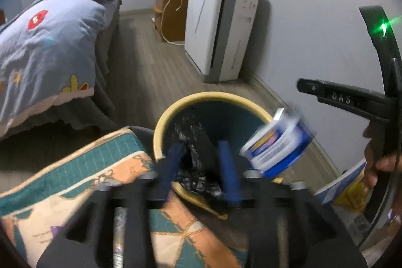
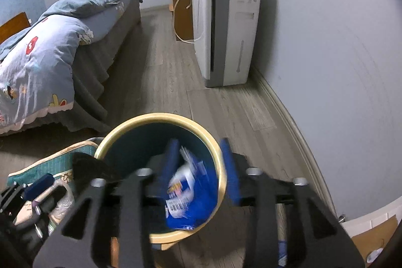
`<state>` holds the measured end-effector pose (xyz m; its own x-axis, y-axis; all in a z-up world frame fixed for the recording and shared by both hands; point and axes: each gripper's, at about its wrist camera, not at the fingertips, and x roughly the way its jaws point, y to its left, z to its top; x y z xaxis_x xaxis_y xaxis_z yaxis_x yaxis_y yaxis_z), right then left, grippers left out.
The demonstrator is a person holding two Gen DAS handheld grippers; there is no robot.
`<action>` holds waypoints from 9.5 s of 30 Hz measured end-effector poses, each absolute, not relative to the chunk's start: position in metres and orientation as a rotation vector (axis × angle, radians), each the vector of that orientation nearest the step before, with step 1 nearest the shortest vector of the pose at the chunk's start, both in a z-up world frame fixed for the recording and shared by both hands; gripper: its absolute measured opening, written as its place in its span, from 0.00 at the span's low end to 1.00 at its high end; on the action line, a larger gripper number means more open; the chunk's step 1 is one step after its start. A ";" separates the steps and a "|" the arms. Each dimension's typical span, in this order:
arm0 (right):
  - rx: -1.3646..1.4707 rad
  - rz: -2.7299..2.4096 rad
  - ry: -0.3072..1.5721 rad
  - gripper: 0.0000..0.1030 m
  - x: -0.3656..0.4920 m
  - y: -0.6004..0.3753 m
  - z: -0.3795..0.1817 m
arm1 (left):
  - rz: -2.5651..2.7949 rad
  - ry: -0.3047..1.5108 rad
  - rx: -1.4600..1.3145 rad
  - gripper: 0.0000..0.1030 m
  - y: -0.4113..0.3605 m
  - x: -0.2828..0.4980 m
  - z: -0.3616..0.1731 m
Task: Collect trash
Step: 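Carry the black bag and blue wipes pack over the bin and release both, then return both tools over the cushion toward the white medicine box, then grasp the white COLTALIN box with the right tool while the left grasps clear plastic wrap, then carry the box and plastic wrap over the bin and release both, then move both tools back over the remaining trash on the cushion, then grasp the blue face masks with the right tool while the left grasps the pink wrapper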
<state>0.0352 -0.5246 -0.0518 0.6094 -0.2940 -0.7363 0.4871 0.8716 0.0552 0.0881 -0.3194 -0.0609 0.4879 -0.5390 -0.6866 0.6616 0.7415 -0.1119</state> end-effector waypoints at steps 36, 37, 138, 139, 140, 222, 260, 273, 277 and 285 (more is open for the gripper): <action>0.114 -0.131 0.738 0.94 0.052 -0.348 0.010 | -0.407 0.657 0.174 0.93 -0.126 0.044 -0.017; 0.105 -0.122 0.742 0.94 0.052 -0.342 0.009 | -0.399 0.664 0.171 0.93 -0.118 0.044 -0.018; 0.493 -0.027 0.999 0.74 0.094 -0.436 -0.090 | -0.500 0.878 0.372 0.15 -0.231 0.123 -0.109; 0.500 -0.032 0.990 0.74 0.093 -0.438 -0.088 | -0.506 0.866 0.359 0.15 -0.232 0.122 -0.103; 0.506 -0.037 0.980 0.74 0.092 -0.441 -0.087 | -0.512 0.859 0.349 0.15 -0.235 0.123 -0.099; 0.305 -0.071 0.899 0.94 0.021 -0.356 -0.020 | -0.275 0.771 0.100 0.92 -0.066 0.013 0.019; 0.105 0.141 1.322 0.63 0.027 -0.242 -0.144 | -0.196 0.977 0.125 0.92 -0.017 0.028 -0.054; 0.149 0.267 1.298 0.06 0.024 -0.244 -0.116 | -0.207 1.013 0.176 0.92 -0.034 0.032 -0.070; 0.187 0.273 1.239 0.06 0.025 -0.256 -0.095 | -0.241 1.001 0.219 0.92 -0.049 0.032 -0.074; 0.295 0.206 1.160 0.06 0.039 -0.295 -0.077 | -0.332 0.989 0.288 0.92 -0.091 0.040 -0.088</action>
<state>0.0386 -0.2945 -0.0765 0.3875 0.3103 -0.8681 -0.0084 0.9428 0.3333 0.0398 -0.0907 -0.0882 0.5068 -0.1418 -0.8503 0.3996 0.9126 0.0860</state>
